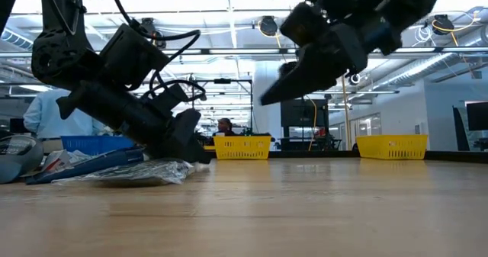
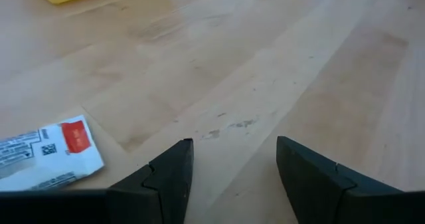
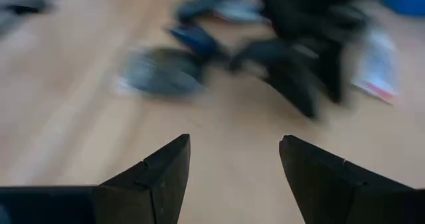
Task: Pick & Place Travel size toiletries
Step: Put the hairbrush into the left yellow bin
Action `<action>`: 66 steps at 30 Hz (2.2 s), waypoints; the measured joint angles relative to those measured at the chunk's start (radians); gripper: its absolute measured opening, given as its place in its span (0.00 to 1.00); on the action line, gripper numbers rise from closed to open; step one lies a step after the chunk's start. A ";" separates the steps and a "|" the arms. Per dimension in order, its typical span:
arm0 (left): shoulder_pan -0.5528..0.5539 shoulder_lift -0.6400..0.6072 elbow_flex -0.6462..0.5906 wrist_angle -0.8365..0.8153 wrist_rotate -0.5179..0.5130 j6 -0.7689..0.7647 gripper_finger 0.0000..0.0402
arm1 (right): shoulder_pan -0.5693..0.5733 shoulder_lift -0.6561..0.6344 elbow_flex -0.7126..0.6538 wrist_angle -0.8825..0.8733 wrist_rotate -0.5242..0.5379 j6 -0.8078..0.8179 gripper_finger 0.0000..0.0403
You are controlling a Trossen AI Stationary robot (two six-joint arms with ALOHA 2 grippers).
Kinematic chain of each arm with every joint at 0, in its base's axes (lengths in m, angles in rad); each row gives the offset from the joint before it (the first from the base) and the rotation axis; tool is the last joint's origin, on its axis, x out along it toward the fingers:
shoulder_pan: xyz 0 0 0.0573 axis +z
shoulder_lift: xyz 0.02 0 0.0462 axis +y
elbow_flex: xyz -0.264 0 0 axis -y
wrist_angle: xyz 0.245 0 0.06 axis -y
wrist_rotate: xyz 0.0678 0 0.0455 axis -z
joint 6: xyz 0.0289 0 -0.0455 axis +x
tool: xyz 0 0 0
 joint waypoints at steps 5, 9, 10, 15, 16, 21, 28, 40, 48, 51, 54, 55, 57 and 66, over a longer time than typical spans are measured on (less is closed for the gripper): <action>-0.020 0.000 0.000 0.004 0.010 -0.042 0.53 | 0.093 0.176 0.064 0.160 -0.012 -0.077 0.56; -0.036 0.000 0.001 0.005 0.012 -0.067 0.53 | 0.132 0.248 0.162 0.085 -0.015 -0.139 0.58; -0.038 0.000 0.001 0.005 0.012 -0.072 0.53 | 0.138 0.263 0.187 0.059 -0.031 -0.160 0.60; -0.048 0.000 0.001 0.011 0.014 -0.080 0.53 | 0.152 0.333 0.297 0.004 -0.113 -0.237 0.69; -0.049 0.000 0.001 0.015 0.016 -0.082 0.53 | 0.153 0.348 0.317 0.001 -0.118 -0.251 0.71; -0.050 0.000 0.001 -0.008 0.017 -0.086 0.53 | 0.158 0.426 0.395 -0.022 -0.140 -0.294 0.74; -0.042 -0.003 0.003 -0.093 -0.037 -0.192 0.53 | 0.158 0.505 0.451 -0.035 -0.119 -0.294 0.70; -0.037 -0.004 0.003 -0.199 -0.113 -0.322 0.53 | 0.160 0.576 0.497 -0.045 0.031 -0.312 0.56; -0.039 -0.002 0.001 -0.190 -0.111 -0.285 0.53 | 0.161 0.577 0.497 -0.058 0.152 -0.317 0.26; -0.053 0.000 -0.002 -0.171 -0.116 -0.248 0.53 | 0.170 0.573 0.497 -0.066 0.239 -0.317 0.14; -0.065 -0.013 -0.002 -0.165 -0.130 -0.214 0.53 | 0.188 0.550 0.495 -0.098 0.248 -0.321 0.06; -0.070 -0.020 -0.002 -0.172 -0.138 -0.204 0.53 | 0.194 0.539 0.495 -0.119 0.246 -0.321 0.03; -0.085 -0.043 -0.005 -0.185 -0.153 -0.177 0.53 | 0.205 0.519 0.494 -0.161 0.245 -0.319 0.01; -0.155 -0.096 -0.006 -0.173 -0.251 -0.063 0.53 | 0.252 0.358 0.338 -0.201 0.269 -0.215 0.00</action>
